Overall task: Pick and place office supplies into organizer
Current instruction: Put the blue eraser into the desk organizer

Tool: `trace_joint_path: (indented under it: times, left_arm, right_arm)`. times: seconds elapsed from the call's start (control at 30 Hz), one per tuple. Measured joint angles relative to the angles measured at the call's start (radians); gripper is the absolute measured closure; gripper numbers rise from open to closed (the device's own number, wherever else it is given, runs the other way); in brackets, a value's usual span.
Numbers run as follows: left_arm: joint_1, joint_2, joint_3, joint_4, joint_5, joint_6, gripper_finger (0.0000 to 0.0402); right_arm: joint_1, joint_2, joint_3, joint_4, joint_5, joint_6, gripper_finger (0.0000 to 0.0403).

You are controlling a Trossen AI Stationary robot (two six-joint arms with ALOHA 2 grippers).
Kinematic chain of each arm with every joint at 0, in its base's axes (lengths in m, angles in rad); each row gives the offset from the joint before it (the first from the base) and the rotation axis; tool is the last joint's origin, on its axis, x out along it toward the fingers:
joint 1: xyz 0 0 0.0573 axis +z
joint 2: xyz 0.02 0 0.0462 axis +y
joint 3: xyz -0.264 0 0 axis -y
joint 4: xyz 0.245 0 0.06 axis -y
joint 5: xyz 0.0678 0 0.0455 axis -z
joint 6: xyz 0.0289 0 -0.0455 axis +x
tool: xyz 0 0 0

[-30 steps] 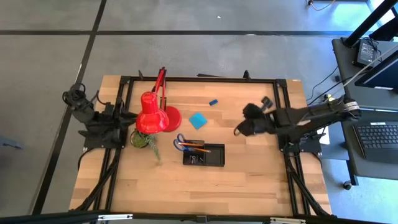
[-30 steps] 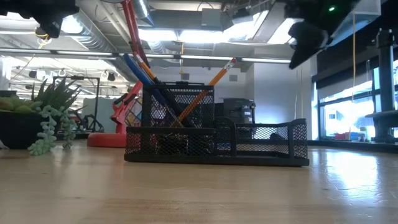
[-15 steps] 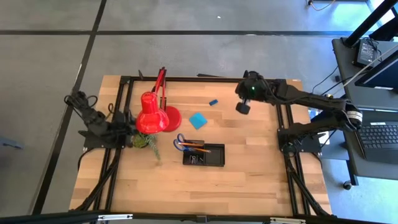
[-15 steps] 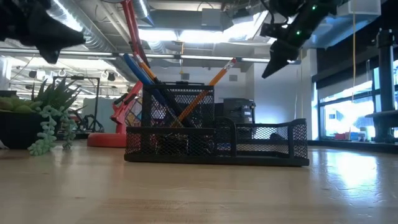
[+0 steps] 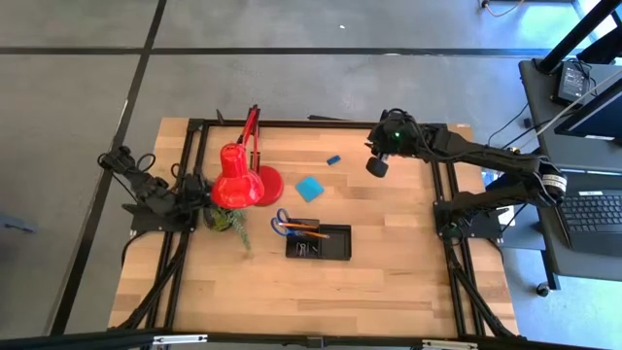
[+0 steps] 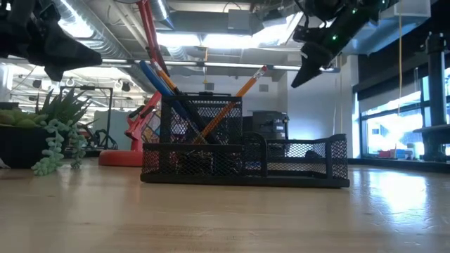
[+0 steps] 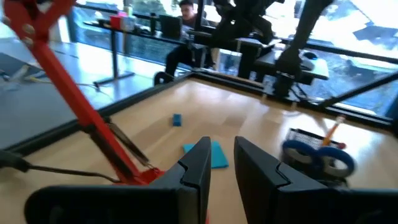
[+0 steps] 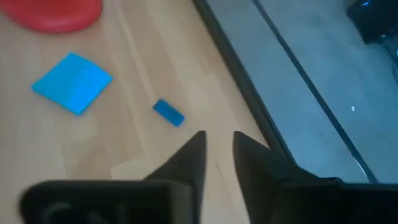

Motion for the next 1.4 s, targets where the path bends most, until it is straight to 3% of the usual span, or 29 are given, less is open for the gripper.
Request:
trace_joint_path:
  times: [0.2, 0.37, 0.47, 0.63, 0.73, 0.9, 1.13, 1.4]
  left_arm:
    - [0.007, 0.000, 0.000, 0.000, -0.002, 0.027, 0.0338]
    - [0.007, 0.000, 0.000, 0.000, -0.003, 0.030, 0.0334]
    - [0.007, 0.000, 0.000, 0.000, -0.003, 0.030, 0.0335]
    - [0.007, 0.000, 0.000, 0.000, -0.004, 0.030, 0.0335]
    - [0.007, 0.000, 0.000, -0.001, -0.011, 0.030, 0.0334]
    - [0.007, 0.000, 0.000, -0.001, -0.012, 0.030, 0.0337]
    - [0.007, 0.000, 0.000, -0.001, -0.013, 0.031, 0.0335]
    - [0.007, 0.000, 0.001, -0.001, -0.050, 0.032, 0.0338]
  right_arm:
    - [-0.002, 0.001, -0.099, 0.191, 0.001, 0.023, 0.0239]
    - [-0.002, 0.001, -0.114, 0.163, 0.001, -0.031, 0.0201]
    - [-0.002, 0.001, -0.114, 0.164, 0.009, -0.042, 0.0191]
    - [-0.002, 0.001, -0.113, 0.246, 0.111, -0.004, 0.0187]
    - [-0.002, 0.001, -0.113, 0.306, 0.113, 0.012, 0.0187]
    - [-0.020, 0.002, -0.107, 0.339, 0.055, -0.139, 0.0187]
    - [-0.097, 0.118, 0.045, 0.180, -0.213, -0.279, 0.0187]
    - [-0.136, 0.417, 0.347, -0.192, -0.306, -0.503, 0.0187]
